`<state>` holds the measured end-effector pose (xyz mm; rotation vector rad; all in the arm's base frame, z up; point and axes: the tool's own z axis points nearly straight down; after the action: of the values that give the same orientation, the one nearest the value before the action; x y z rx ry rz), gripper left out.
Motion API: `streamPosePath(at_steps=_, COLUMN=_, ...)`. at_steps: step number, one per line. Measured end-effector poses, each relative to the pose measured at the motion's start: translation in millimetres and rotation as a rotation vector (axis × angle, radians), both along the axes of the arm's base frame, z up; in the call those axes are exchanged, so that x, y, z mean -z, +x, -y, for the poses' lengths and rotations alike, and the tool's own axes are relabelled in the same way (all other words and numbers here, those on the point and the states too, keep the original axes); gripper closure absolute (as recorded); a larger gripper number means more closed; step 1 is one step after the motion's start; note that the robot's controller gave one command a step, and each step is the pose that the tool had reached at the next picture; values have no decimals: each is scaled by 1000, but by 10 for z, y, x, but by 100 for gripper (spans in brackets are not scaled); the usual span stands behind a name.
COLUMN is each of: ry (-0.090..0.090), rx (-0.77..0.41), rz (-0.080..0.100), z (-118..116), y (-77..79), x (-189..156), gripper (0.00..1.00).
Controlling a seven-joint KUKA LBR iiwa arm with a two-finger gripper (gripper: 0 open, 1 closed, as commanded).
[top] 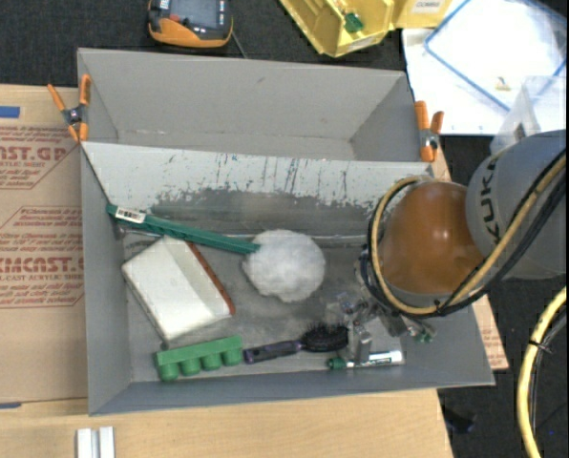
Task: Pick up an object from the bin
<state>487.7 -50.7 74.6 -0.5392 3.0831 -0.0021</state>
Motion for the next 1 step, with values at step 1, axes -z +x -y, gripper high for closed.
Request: streamPosePath(at_steps=1, ry=0, rx=0, rz=0, z=1, y=0, x=0, gripper=100)
